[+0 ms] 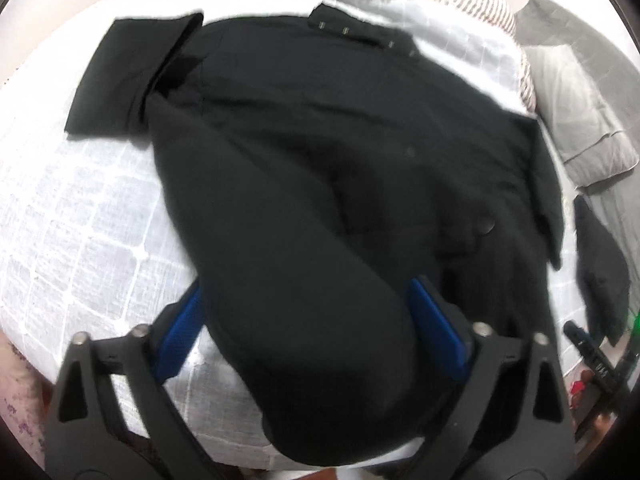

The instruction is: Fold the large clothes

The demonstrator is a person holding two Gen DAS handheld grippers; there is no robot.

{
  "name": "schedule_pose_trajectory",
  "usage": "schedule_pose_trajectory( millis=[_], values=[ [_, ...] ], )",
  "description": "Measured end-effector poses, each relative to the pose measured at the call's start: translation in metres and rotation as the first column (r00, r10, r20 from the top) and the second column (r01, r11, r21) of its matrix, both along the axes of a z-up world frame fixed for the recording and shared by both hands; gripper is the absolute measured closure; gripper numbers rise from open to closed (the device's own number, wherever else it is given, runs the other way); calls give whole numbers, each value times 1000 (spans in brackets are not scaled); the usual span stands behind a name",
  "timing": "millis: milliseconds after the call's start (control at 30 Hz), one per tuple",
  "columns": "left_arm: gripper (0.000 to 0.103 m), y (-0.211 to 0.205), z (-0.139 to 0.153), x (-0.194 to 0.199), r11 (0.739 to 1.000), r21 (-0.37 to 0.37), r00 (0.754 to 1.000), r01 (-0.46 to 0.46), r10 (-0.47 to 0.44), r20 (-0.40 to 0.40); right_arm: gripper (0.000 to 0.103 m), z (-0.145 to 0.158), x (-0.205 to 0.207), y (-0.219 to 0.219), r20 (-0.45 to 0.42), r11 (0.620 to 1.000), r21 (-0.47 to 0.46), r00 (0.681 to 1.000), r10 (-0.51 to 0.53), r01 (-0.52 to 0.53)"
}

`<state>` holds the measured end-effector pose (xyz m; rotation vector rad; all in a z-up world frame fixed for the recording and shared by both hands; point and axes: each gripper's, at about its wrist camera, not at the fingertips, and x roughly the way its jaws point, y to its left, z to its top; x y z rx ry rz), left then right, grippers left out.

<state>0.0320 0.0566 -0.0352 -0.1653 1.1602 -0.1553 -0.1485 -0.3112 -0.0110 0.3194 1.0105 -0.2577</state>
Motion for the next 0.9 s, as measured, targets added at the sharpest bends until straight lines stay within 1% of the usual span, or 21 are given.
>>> schedule_pose_trajectory(
  millis=[33, 67, 167, 267, 367, 500, 567, 600, 633, 733, 767, 833, 867, 900],
  values=[
    [14, 3, -4, -2, 1000, -4, 1000, 5, -5, -15, 0, -3, -3, -6, -7, 1000, 18, 1000, -4, 5],
    [15, 5, -9, -4, 1000, 0, 1000, 11, -11, -28, 0, -6, -5, -11, -14, 999, 39, 1000, -10, 10],
    [16, 20, -18, -13, 998, 48, 999, 29, -27, -40, 0, -16, -15, -27, -23, 995, 96, 999, -29, 31],
    [16, 45, -23, -22, 997, 76, 999, 26, -24, -36, 0, -22, -24, -40, -31, 995, 87, 999, -44, 47],
    [16, 72, -32, -31, 996, 89, 999, 22, -19, -40, 0, -28, -34, -48, -41, 995, 84, 998, -56, 59],
    [16, 109, -45, -43, 993, 118, 999, -8, 14, -51, 0, -36, -45, -60, -41, 990, 123, 997, -67, 71],
    [16, 125, -46, -49, 990, 137, 999, -22, 27, -40, 0, -39, -48, -64, -38, 987, 147, 997, -66, 71],
    [16, 135, -44, -53, 991, 133, 999, -27, 32, -33, 0, -40, -48, -64, -38, 985, 158, 997, -65, 70],
    [16, 145, -42, -55, 992, 117, 999, -38, 41, -25, 0, -42, -50, -66, -40, 982, 174, 997, -62, 68],
    [16, 180, -30, -65, 996, -23, 996, -84, 85, 8, 0, -41, -51, -66, -22, 974, 218, 998, -54, 58],
    [16, 192, -24, -69, 991, -90, 994, -99, 102, 30, 0, -40, -51, -65, -12, 972, 230, 999, -48, 49],
    [16, 207, -15, -73, 974, -194, 990, -114, 129, 62, 0, -39, -49, -63, -2, 968, 249, 999, -39, 38],
    [16, 213, -11, -75, 961, -253, 988, -111, 133, 73, 0, -39, -47, -61, 2, 963, 266, 999, -34, 32],
    [16, 215, -11, -76, 951, -293, 989, -98, 125, 75, 0, -41, -47, -61, 4, 957, 289, 1000, -27, 25]
  ],
)
